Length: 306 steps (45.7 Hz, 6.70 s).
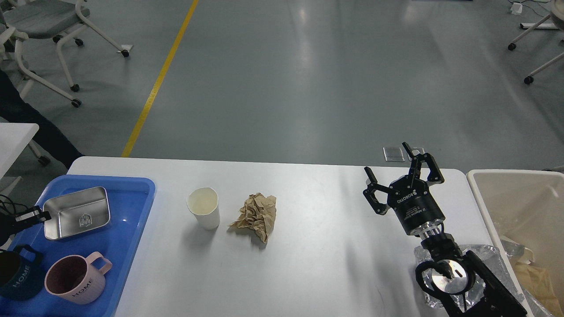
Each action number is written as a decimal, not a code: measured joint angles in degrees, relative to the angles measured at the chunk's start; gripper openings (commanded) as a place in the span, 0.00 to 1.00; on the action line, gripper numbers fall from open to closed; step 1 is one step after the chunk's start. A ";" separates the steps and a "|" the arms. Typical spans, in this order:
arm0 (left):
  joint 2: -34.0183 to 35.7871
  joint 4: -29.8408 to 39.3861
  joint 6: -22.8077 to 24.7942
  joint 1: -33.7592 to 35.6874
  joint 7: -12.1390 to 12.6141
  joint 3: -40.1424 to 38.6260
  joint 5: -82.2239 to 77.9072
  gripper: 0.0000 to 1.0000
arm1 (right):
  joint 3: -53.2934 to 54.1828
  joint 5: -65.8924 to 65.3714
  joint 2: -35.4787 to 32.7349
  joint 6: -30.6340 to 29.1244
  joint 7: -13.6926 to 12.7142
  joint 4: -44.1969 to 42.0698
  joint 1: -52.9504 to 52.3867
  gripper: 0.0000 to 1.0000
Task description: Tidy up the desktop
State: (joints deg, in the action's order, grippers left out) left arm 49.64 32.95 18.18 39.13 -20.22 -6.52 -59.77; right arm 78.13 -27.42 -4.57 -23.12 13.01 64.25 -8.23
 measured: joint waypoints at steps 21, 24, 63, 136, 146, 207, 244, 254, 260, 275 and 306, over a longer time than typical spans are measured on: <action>-1.55 -3.06 0.03 0.09 0.79 -0.09 0.09 0.76 | 0.00 0.00 -0.01 -0.09 0.00 0.00 0.01 1.00; -1.53 -3.09 0.04 0.37 0.79 -0.36 0.15 0.81 | 0.00 0.00 0.00 -0.09 0.00 0.00 -0.03 1.00; -1.60 -2.84 11.47 16.35 5.43 -6.50 39.15 0.96 | 0.00 0.00 0.11 0.00 0.00 0.01 -0.35 1.00; -27.00 -2.10 10.88 -2.81 -6.31 -45.69 57.65 0.96 | -1.47 -1.36 -0.23 0.75 -0.53 0.71 -0.45 1.00; -31.59 -2.25 7.98 -4.70 -6.08 -51.41 61.45 0.96 | -3.51 -3.34 -1.88 1.00 -0.61 0.71 -0.69 1.00; -43.64 7.83 7.63 -17.11 -6.50 -59.93 60.29 0.96 | -9.67 -31.04 -68.17 0.00 -0.04 16.52 -0.85 1.00; -42.53 7.61 7.57 -17.82 -6.50 -59.84 60.20 0.96 | -9.66 -58.01 -77.98 -4.69 0.02 23.33 -1.45 1.00; -42.31 7.57 7.57 -18.34 -6.50 -59.84 60.20 0.96 | -9.65 -73.62 -74.33 1.57 2.79 23.50 -1.65 1.00; -41.51 7.57 7.57 -18.81 -6.50 -59.90 60.20 0.96 | -9.91 -74.32 -74.79 3.19 4.41 23.73 -1.09 1.00; -41.29 7.57 7.57 -19.03 -6.50 -59.92 60.21 0.96 | -17.96 -68.61 -78.68 -0.65 8.06 22.98 -0.73 1.00; -41.11 7.64 7.50 -20.75 -17.61 -58.64 60.04 0.96 | -28.04 -68.68 -72.38 -1.94 0.56 16.02 -0.45 1.00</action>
State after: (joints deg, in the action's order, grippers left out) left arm 8.53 40.58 25.69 18.38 -37.83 -65.16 0.28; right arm 50.09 -96.10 -76.95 -25.05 13.56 80.26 -8.68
